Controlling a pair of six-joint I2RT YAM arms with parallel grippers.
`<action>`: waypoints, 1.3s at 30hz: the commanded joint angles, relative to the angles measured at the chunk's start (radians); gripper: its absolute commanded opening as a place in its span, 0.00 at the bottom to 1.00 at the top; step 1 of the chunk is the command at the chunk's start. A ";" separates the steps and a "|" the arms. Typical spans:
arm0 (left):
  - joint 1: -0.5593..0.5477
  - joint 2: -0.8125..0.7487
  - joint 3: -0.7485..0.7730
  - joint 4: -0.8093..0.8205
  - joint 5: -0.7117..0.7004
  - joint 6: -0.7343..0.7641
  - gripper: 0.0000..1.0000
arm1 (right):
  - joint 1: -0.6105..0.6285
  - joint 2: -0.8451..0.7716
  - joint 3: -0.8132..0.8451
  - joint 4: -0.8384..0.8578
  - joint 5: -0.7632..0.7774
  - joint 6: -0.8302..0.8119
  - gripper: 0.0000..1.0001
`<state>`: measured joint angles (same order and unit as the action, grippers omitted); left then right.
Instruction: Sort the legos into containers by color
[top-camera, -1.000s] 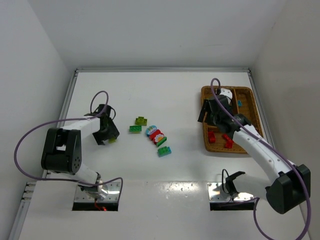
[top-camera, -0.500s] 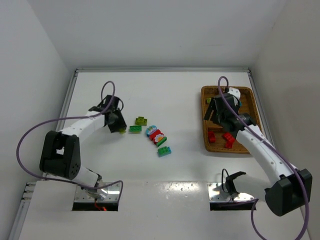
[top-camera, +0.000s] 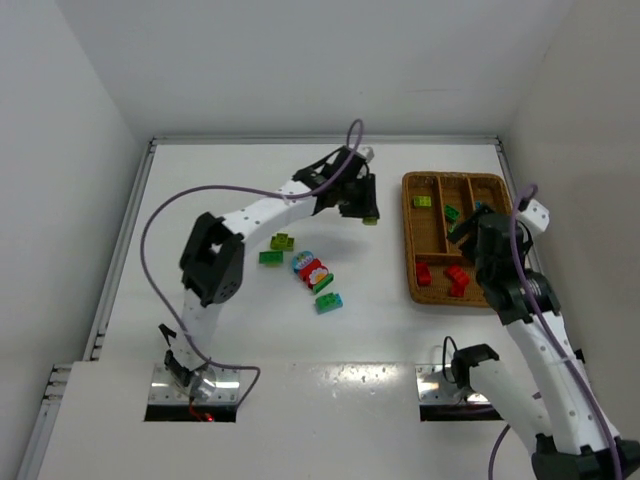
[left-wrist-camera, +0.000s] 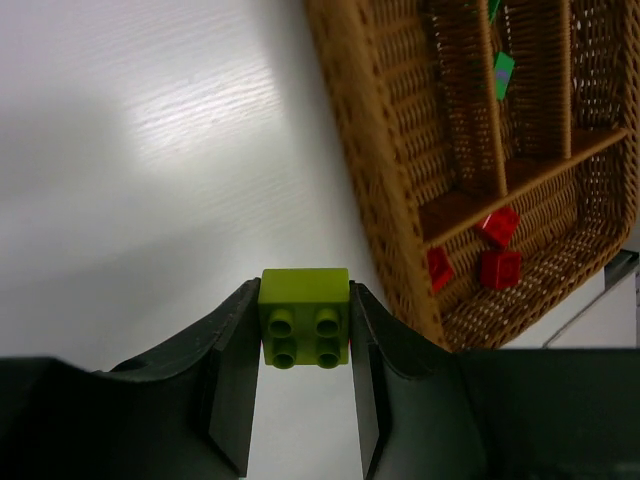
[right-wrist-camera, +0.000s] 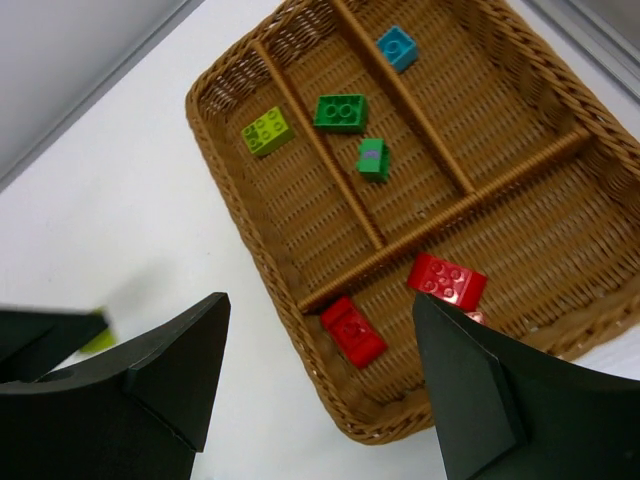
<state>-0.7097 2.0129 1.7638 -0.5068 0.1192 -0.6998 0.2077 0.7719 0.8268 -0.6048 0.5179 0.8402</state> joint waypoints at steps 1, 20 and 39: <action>-0.031 0.122 0.179 0.004 0.097 0.040 0.16 | -0.010 -0.071 -0.037 -0.033 0.066 0.080 0.75; -0.105 0.595 0.688 0.293 0.249 -0.171 0.59 | -0.010 -0.161 -0.028 -0.171 0.134 0.100 0.76; 0.214 -0.184 -0.028 -0.045 -0.168 0.045 0.97 | 0.336 0.387 0.194 0.057 -0.256 -0.236 0.78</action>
<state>-0.6422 2.0132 1.8641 -0.4297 0.1661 -0.7151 0.3576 1.0500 0.9356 -0.6174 0.3183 0.6979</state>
